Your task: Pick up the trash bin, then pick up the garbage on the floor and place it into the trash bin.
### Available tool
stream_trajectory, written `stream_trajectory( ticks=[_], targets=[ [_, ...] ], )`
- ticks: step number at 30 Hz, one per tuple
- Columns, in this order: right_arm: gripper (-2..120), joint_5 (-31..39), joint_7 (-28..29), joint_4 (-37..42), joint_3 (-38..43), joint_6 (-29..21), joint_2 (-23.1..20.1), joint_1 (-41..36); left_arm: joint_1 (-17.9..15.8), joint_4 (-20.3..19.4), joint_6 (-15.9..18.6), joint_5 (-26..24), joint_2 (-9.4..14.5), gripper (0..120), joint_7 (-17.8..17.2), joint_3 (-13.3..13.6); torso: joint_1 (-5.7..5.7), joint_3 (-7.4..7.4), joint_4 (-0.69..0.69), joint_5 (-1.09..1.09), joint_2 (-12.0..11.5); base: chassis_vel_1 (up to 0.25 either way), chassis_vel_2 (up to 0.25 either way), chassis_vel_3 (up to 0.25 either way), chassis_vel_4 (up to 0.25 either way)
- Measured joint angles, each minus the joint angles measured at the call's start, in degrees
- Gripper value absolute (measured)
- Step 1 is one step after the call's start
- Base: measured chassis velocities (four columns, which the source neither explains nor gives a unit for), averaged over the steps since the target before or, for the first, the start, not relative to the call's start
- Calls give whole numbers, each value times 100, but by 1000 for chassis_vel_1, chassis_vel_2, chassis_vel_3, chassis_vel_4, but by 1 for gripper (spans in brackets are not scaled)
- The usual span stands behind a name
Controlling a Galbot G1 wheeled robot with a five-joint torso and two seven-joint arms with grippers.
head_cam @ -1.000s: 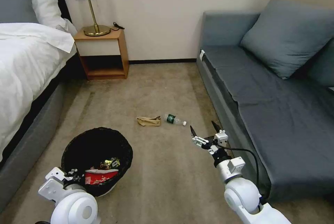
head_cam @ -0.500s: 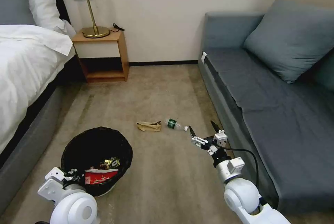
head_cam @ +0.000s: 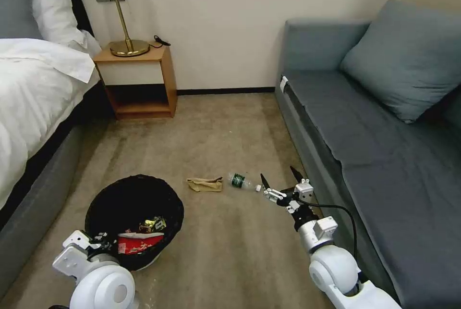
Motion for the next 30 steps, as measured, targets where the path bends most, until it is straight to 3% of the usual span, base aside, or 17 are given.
stream_trajectory(
  ticks=[30],
  targets=[
    [100, -40, -34, -21, -61, -13, 15, 40, -4, -13, -9, 1, -17, 0, 2, -13, 0, 0, 0, -2, 0, -123, 119, 127, -122]
  ],
)
